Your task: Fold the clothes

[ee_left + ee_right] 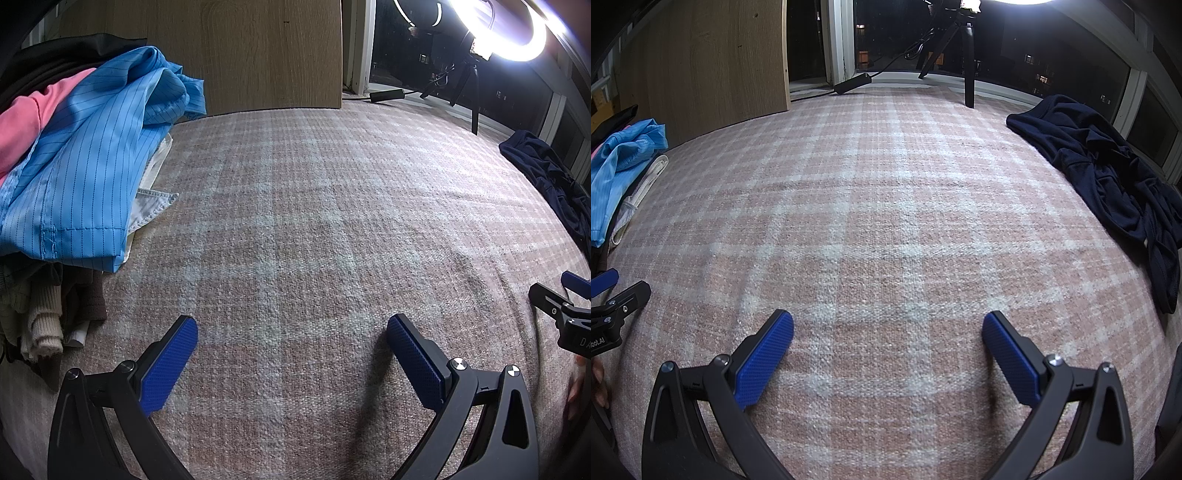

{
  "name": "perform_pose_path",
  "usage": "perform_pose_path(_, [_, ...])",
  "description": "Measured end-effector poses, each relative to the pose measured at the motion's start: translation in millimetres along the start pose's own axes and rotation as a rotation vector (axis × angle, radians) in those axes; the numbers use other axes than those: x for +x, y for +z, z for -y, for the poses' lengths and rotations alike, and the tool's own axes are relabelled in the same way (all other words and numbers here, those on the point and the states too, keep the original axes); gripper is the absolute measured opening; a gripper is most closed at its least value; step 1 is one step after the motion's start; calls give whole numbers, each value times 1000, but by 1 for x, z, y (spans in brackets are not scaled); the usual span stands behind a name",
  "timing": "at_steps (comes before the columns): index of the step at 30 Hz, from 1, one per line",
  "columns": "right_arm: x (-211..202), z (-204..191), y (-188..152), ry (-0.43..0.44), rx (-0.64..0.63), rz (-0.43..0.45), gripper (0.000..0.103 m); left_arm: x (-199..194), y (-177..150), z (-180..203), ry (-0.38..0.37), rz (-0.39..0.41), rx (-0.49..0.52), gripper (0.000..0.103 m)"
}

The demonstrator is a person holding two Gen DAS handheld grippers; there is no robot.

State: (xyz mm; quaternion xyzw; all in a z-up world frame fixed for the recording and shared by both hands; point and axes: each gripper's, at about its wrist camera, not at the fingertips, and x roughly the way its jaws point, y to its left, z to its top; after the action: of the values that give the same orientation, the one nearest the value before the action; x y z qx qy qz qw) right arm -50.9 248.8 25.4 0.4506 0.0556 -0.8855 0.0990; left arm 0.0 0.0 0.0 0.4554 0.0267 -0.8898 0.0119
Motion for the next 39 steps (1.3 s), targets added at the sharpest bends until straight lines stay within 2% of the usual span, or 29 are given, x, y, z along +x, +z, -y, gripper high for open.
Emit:
perform_pose_path(23, [-1, 0, 0, -1, 2, -1, 103, 5, 1, -3, 4, 0, -1, 103])
perform_pose_path(26, [1, 1, 1, -1, 4, -2, 103, 3, 1, -2, 36, 1, -19, 103])
perform_pose_path(32, [0, -1, 2, -2, 5, -2, 103, 4, 2, -2, 42, -2, -25, 103])
perform_pose_path(35, [1, -1, 3, -3, 12, -10, 103, 4, 3, -2, 51, -17, -35, 102])
perform_pose_path(39, [0, -1, 6, 6, 28, -61, 103, 1, 10, -9, 15, -61, -70, 98])
